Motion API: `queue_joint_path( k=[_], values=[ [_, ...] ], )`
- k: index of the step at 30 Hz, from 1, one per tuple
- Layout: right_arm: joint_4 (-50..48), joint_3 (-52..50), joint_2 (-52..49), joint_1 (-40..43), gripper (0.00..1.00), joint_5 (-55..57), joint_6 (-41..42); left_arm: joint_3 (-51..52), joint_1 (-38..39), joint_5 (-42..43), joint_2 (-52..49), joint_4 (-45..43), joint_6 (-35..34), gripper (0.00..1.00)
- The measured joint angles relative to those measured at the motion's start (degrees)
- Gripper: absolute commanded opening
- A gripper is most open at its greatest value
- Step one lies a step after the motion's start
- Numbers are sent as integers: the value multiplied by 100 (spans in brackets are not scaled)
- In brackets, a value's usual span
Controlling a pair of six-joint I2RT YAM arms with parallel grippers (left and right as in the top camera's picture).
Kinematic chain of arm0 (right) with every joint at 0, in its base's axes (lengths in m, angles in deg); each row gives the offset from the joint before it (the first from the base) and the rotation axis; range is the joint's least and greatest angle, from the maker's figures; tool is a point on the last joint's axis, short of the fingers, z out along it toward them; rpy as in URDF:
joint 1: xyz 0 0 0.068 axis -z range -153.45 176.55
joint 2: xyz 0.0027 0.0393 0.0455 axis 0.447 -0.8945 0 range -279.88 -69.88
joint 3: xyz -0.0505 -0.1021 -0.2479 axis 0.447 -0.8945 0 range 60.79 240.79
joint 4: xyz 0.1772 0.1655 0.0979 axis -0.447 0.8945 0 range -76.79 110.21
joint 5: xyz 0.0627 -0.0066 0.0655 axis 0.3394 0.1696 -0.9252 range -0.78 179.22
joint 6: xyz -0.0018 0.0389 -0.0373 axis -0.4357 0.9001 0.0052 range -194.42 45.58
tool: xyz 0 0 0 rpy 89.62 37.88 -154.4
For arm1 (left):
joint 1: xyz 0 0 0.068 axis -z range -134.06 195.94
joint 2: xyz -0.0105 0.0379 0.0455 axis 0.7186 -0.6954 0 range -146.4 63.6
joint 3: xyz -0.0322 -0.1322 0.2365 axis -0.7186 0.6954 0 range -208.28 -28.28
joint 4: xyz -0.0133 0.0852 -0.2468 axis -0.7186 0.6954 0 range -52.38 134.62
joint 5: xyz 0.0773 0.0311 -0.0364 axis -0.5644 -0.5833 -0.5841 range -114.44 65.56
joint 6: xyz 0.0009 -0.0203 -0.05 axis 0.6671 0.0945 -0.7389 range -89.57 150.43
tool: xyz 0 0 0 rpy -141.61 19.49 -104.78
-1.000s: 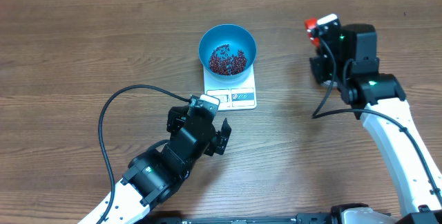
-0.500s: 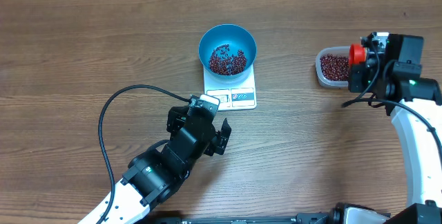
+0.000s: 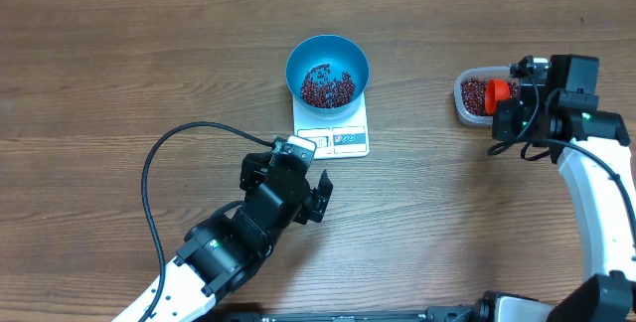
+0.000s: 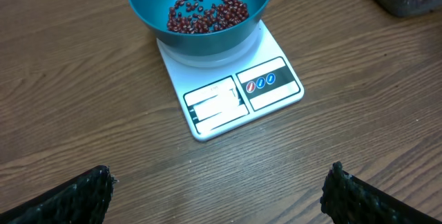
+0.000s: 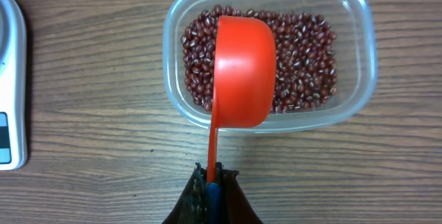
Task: Scoop item into bowl and weigh 150g on scale
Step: 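Lower the scoop into the bean tub with the right gripper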
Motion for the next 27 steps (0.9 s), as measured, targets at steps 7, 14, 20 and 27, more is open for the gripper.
queue_joint_path(
  k=[7,14,20,27],
  values=[
    [-190,0,-317,0,4,0,2,0,0,0,0,0,0,99],
    [-415,0,-415,0,16,0,37,0,0,0,0,0,0,100],
    [-442,0,-415,0,18,0,37,0,0,0,0,-2,0,99],
    [-457,0,-415,0,4,0,50,0,0,0,0,0,0,100]
  ],
)
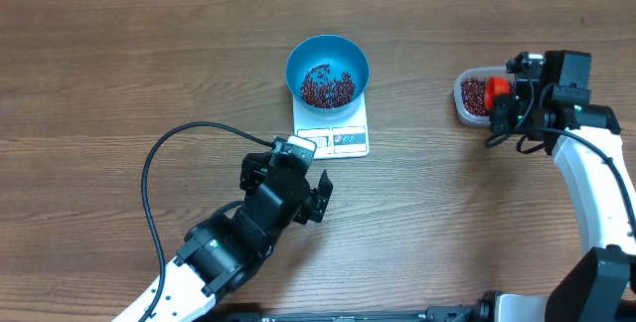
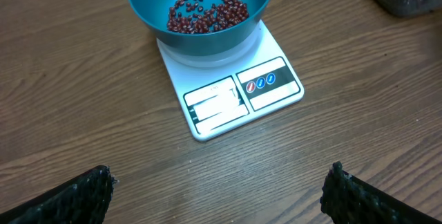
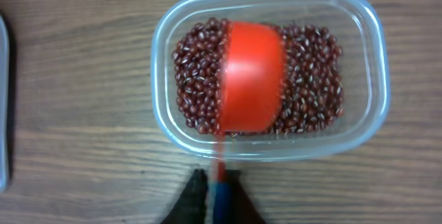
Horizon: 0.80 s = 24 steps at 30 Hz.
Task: Scoop item into bowl and weigh 150g on scale
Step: 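Lower the scoop into the bean tub with the right gripper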
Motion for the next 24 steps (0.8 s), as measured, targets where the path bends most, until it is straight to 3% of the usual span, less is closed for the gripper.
queue_joint_path(
  k=[1,3,4,6,8,9,11,12,13,14,16,19,21,23,24],
  values=[
    [2,0,0,0,4,0,7,0,0,0,0,-2,0,100],
    [0,0,0,2,20,2,7,0,0,0,0,0,0,99],
    [-9,0,0,0,20,0,31,0,0,0,0,0,0,100],
    [-39,-2,0,0,8,-2,-13,0,0,0,0,0,0,100],
    [-61,-2,0,0,4,-7,-20,0,0,0,0,0,0,100],
    [-63,-2,0,0,7,-11,-13,0,0,0,0,0,0,100],
    [-76,-2,0,0,39,2,35,0,0,0,0,0,0,99],
    [-81,-2,0,0,45,-4,-17,0,0,0,0,0,0,99],
    [-94,-2,0,0,43,-4,2,-2,0,0,0,-2,0,100],
    [-101,-2,0,0,31,2,-7,0,0,0,0,-2,0,99],
    [-122,-2,0,0,21,0,-61,0,0,0,0,-2,0,100],
    [-127,-2,0,0,18,-2,0,0,0,0,0,-2,0,100],
    [-131,-2,0,0,23,2,4,0,0,0,0,-2,0,99],
    [-146,-2,0,0,4,2,-39,0,0,0,0,-2,0,100],
    [-144,-2,0,0,4,4,-50,0,0,0,0,0,0,100]
  ],
)
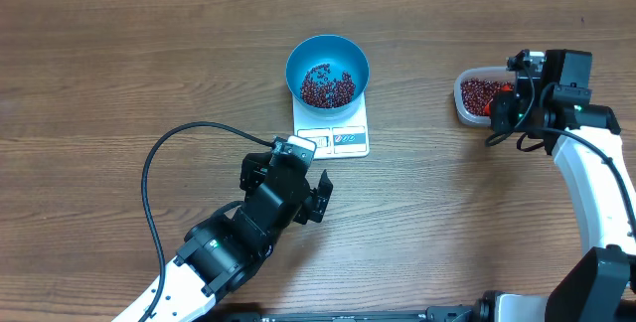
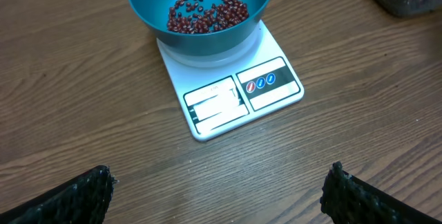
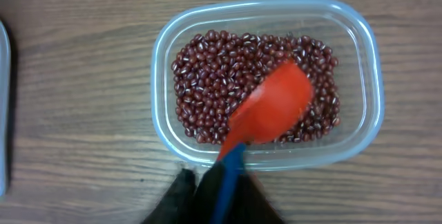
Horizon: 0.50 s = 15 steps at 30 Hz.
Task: Scoop item into bowl and weigh 150g on scale
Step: 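Lower the scoop into the bean tub with the right gripper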
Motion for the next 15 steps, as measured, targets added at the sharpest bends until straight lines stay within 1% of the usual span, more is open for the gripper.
queue_joint_path(
  k=[15],
  values=[
    [-48,0,0,0,4,52,57,0,0,0,0,-2,0,100]
  ],
)
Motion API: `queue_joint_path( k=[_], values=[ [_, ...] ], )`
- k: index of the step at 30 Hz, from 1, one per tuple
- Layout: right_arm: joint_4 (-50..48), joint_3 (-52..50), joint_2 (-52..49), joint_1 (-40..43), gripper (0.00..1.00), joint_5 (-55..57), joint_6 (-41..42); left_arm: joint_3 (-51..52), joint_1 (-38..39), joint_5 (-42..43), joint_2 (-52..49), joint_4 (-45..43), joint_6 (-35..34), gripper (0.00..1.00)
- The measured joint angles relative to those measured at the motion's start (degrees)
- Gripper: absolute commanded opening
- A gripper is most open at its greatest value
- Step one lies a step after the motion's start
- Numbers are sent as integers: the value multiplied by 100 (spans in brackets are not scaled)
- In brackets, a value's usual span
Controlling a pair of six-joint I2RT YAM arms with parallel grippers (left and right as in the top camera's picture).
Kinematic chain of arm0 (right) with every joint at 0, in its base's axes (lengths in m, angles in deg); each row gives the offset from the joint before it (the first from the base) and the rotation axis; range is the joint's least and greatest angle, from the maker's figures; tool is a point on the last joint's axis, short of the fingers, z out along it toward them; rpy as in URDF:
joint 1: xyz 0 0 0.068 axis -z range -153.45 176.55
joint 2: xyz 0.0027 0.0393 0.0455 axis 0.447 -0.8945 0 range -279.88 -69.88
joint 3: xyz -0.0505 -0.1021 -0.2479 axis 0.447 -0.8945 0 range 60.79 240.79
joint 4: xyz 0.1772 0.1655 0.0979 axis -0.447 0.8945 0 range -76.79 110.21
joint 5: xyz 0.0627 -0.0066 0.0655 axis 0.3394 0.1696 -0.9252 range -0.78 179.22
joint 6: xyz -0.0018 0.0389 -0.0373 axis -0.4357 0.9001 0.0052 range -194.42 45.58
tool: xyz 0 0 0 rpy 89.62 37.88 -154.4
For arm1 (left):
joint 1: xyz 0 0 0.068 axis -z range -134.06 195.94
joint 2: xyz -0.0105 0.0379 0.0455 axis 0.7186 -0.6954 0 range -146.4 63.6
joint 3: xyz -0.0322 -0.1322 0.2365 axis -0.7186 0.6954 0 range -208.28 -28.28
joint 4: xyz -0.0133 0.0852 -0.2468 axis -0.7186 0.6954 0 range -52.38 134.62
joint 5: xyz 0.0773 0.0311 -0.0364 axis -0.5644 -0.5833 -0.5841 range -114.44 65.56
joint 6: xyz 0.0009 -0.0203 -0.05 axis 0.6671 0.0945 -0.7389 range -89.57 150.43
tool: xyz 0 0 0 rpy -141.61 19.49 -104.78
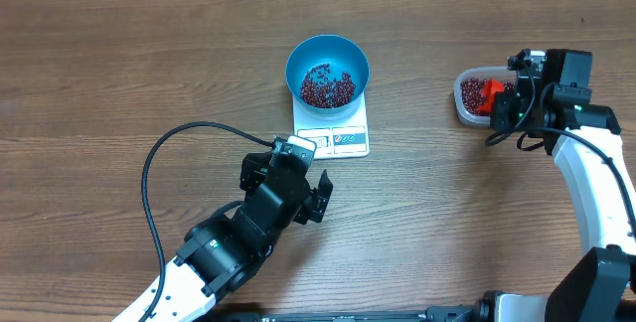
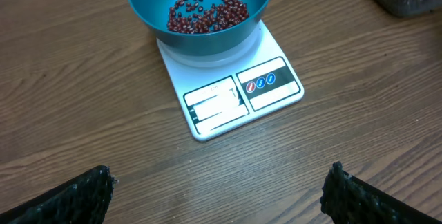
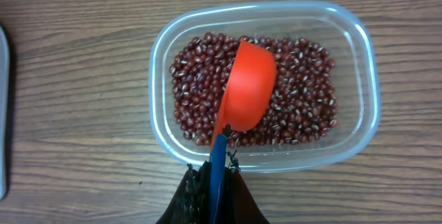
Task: Scoop item into bowl and weigh 150g on scale
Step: 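Lower the scoop into the bean tub with the right gripper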
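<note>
A blue bowl point(image 1: 328, 72) with some red beans in it stands on the white scale point(image 1: 333, 128); the left wrist view shows the bowl point(image 2: 200, 6) and the scale point(image 2: 228, 89) too. At the right a clear tub point(image 3: 264, 82) holds red beans point(image 3: 300, 106). My right gripper point(image 3: 214, 175) is shut on the blue handle of an orange scoop point(image 3: 247, 92), whose cup lies on its side in the beans, its back toward the camera. My left gripper point(image 2: 217, 193) is open over bare wood, in front of the scale.
A black cable point(image 1: 164, 178) loops over the table left of the left arm. The tub point(image 1: 477, 96) sits near the table's right side, well apart from the scale.
The scoop has turned in the tub: its cup lay low toward the right among the beans, now it stands more upright near the tub's middle. The left arm has not moved.
My right gripper held the orange scoop over the tub's near rim, cup back up. Then the cup was further over the beans. Then it lay tilted low among them, and now it stands steeper in them. The left gripper stayed open by the scale.
</note>
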Motion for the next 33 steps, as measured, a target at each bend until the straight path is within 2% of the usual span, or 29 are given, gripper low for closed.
queue_joint_path(
  k=[8,22,33],
  values=[
    [-94,0,0,0,4,352,-66,0,0,0,0,0,0,100],
    [-66,0,0,0,4,940,-883,0,0,0,0,0,0,100],
    [-59,0,-391,0,4,938,-1069,0,0,0,0,2,0,100]
  ],
)
